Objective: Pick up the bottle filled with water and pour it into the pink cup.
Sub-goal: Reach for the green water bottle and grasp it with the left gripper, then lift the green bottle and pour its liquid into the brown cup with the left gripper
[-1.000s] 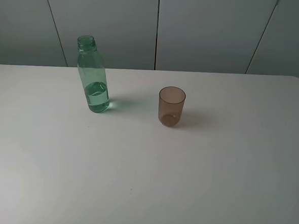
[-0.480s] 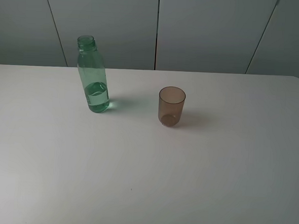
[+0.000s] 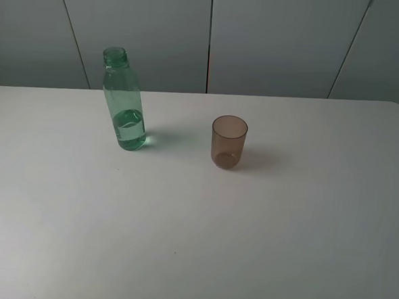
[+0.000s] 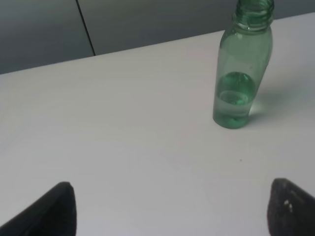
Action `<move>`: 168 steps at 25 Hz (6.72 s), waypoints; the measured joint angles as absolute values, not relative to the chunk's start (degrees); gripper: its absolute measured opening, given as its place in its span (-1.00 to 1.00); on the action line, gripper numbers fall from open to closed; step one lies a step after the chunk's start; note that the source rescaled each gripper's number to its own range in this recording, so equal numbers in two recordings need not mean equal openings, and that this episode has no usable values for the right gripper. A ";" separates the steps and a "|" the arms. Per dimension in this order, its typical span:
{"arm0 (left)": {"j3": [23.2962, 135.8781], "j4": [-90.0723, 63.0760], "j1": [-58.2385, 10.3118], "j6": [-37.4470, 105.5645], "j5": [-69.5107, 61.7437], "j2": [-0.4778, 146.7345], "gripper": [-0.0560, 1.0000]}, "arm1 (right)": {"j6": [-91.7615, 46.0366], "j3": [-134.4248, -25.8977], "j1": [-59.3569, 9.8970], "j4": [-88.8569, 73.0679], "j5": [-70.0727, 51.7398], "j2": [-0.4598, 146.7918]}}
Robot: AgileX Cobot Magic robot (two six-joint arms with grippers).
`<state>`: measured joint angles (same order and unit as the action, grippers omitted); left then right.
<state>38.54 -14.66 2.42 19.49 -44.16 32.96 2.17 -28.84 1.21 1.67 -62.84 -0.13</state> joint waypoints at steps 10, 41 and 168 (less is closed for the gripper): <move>38.54 -20.15 2.32 23.08 -40.75 43.19 0.96 | 2.17 -28.84 1.21 1.67 -62.84 -0.13; 25.94 -11.73 -17.10 15.52 5.94 78.18 0.96 | 2.17 -28.84 1.21 1.67 -62.84 -0.13; 56.64 5.45 -24.35 10.24 36.78 117.00 -0.84 | 2.17 -28.84 1.21 1.00 -62.84 -0.13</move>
